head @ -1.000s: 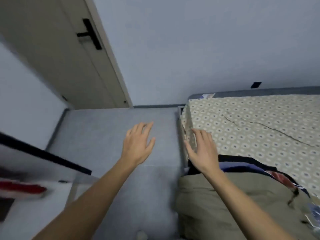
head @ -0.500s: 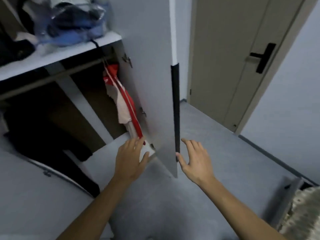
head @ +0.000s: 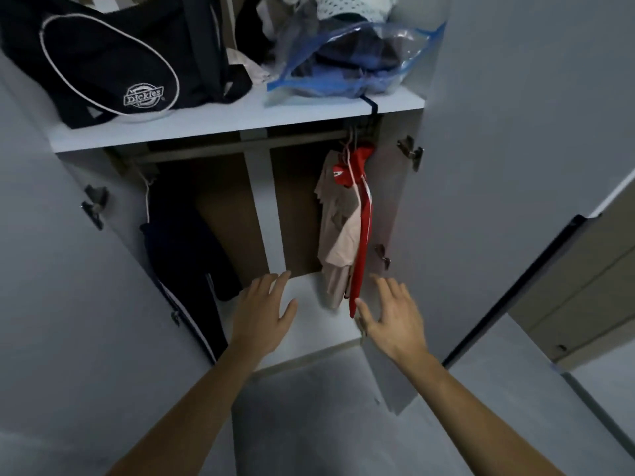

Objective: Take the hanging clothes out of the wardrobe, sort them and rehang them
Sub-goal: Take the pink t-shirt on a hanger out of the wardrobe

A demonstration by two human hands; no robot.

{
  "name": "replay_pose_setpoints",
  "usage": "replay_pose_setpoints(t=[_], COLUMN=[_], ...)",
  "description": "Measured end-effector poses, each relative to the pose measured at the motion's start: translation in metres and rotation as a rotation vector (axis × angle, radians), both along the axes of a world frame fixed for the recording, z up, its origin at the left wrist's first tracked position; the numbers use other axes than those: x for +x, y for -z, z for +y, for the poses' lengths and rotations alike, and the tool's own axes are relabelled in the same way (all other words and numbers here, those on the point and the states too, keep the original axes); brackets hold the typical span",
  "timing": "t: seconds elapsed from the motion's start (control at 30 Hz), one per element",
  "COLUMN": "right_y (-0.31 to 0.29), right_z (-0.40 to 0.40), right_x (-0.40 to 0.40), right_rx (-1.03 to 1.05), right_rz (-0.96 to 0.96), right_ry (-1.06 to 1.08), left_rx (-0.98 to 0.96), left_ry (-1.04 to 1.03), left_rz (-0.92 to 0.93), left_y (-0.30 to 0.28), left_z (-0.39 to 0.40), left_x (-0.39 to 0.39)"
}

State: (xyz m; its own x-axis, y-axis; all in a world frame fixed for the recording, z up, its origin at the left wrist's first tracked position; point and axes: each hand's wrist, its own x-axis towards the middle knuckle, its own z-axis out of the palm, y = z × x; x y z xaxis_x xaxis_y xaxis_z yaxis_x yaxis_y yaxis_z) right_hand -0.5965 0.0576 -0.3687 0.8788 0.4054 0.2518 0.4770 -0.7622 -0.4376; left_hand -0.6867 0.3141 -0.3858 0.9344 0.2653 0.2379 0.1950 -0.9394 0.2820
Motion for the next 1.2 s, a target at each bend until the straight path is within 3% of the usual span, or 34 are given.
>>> replay_pose_setpoints(t=[0.9,1.2], right_y=[-0.025,-0.004], right_z=[0.096,0.127], right_x=[0.25,0.315], right_rx=[-0.042,-0.14], right_rz=[-0.056,-0.2], right_ry=[-0.019,0.104], left_rx=[0.018,-0.022], left_ry=[0.041,0.131], left_rz=[0.115,0.114], left_y=[-0.013,-0.005], left_z=[0.062,0.078], left_x=[0.247,0.356])
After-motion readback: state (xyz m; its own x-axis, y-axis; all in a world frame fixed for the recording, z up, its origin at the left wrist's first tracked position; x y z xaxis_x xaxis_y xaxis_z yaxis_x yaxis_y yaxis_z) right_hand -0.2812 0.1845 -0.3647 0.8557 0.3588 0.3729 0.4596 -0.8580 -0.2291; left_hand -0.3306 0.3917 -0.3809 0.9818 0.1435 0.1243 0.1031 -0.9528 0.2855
